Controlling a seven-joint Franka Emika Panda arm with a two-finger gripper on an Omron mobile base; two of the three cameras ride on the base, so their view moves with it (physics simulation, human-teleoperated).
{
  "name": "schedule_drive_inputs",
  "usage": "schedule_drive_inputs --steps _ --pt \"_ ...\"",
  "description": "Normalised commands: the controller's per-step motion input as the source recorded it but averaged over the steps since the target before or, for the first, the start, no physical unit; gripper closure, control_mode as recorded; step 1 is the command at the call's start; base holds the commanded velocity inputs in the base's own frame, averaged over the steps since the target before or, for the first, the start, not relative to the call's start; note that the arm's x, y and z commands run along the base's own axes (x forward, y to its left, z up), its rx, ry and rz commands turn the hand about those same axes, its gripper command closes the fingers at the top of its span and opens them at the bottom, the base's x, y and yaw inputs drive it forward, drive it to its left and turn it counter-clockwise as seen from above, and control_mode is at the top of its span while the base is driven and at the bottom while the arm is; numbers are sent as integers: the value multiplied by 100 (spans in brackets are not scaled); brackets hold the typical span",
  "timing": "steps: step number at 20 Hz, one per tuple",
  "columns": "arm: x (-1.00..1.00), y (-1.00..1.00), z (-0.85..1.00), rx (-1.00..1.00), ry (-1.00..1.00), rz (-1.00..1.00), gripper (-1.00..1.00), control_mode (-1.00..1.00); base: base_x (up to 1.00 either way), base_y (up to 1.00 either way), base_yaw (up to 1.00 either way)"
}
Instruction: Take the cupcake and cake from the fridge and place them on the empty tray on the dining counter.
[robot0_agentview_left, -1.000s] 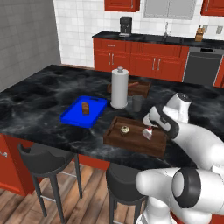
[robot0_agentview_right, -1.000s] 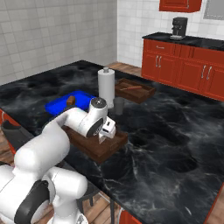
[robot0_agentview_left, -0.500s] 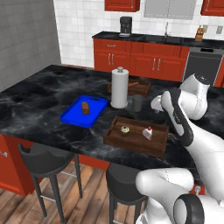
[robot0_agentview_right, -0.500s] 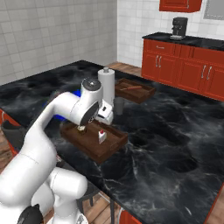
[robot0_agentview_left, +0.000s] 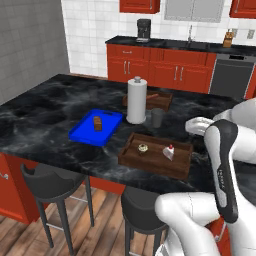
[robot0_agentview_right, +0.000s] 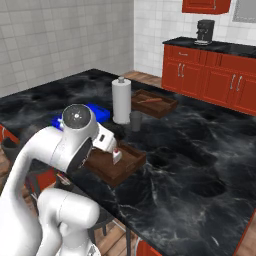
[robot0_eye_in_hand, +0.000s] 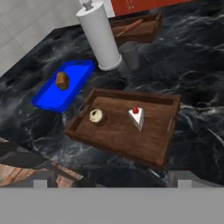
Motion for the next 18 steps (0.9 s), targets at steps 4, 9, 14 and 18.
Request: schedule_drive_inputs --steps 4,9,14,18 --pt "-100 73 28 0 -7 -17 -100 -100 0 0 0" --pt "-100 35 86 5 -1 -12 -100 -100 0 0 0" --pt "-100 1 99 12 1 -1 -100 -100 0 0 0" --pt "-83 0 47 5 2 0 -100 -100 0 0 0"
